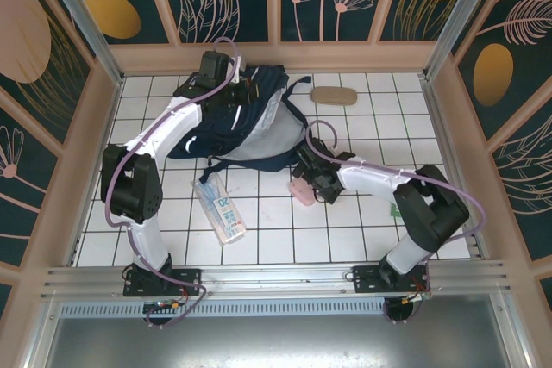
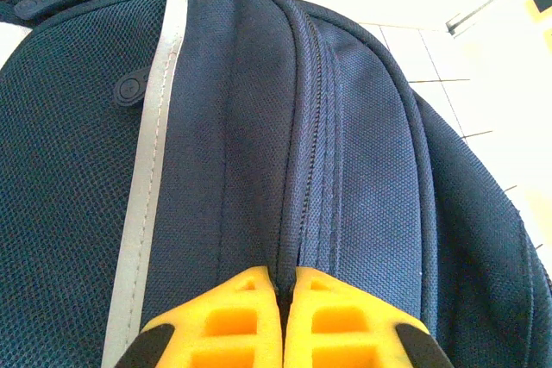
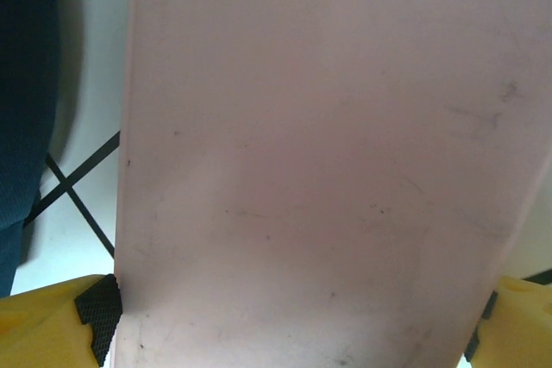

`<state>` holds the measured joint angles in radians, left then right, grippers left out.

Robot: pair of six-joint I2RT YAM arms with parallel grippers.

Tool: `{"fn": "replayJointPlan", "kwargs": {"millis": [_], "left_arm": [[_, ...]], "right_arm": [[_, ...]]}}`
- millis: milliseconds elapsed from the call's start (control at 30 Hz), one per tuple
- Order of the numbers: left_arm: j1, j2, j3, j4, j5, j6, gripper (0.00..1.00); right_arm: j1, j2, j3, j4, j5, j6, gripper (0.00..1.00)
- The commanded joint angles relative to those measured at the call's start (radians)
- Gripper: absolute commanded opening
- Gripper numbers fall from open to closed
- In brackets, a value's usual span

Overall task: Pack the student bag
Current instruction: Move the pencil pouch to the center of the table, then close the student bag at the top-center of the table.

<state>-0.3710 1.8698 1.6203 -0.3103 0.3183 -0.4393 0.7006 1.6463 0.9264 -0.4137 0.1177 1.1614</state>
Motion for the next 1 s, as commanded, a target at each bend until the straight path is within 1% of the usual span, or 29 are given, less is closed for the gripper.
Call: {"fn": "replayJointPlan", "kwargs": {"millis": [0,200,300,467,600,667,767,800,833,867,900,967], "left_arm": [[0.015,-0.045,-0.010,0.028,0.015,-0.014,0.00],[0.015,-0.037,-0.010,0.027,0.016,-0.008,0.00],[0.014,-0.022,-0.011,0.010,0.008,0.006,0.00],[0.015,-0.004,-0.036,0.002,0.008,0.011,0.00],[0.015,-0.001,-0.042,0.004,0.007,0.014,0.00],[0.015,0.002,-0.037,0.004,0.010,0.014,0.00],[0.015,0.007,-0.034,0.004,0.019,0.011,0.00],[0.015,0.007,-0.035,0.003,0.025,0.011,0.05],[0.015,0.009,-0.036,0.002,0.031,0.013,0.17],[0.015,0.008,-0.038,-0.001,0.035,0.014,0.23],[0.013,0.005,-0.043,-0.004,0.036,0.013,0.26],[0.013,-0.005,-0.059,-0.007,0.039,0.009,0.27]], "right_arm": [[-0.006,0.068,0.042,-0.107,0.031,-0.031,0.99],[0.006,0.127,0.057,-0.127,0.047,-0.105,0.99],[0.017,0.136,0.069,-0.148,0.073,-0.165,0.96],[0.019,0.110,0.042,-0.168,0.111,-0.242,0.90],[0.012,0.038,-0.007,-0.132,0.113,-0.279,0.87],[0.010,-0.001,-0.025,-0.107,0.109,-0.286,0.88],[0.001,-0.049,-0.041,-0.076,0.088,-0.300,0.97],[-0.005,-0.068,-0.047,-0.066,0.079,-0.306,0.99],[-0.008,-0.086,-0.054,-0.055,0.072,-0.310,0.99],[-0.017,-0.109,-0.067,-0.040,0.062,-0.312,0.99],[-0.026,-0.135,-0.079,-0.025,0.051,-0.313,0.99],[-0.052,-0.183,-0.110,0.003,0.028,-0.314,0.99]]}}
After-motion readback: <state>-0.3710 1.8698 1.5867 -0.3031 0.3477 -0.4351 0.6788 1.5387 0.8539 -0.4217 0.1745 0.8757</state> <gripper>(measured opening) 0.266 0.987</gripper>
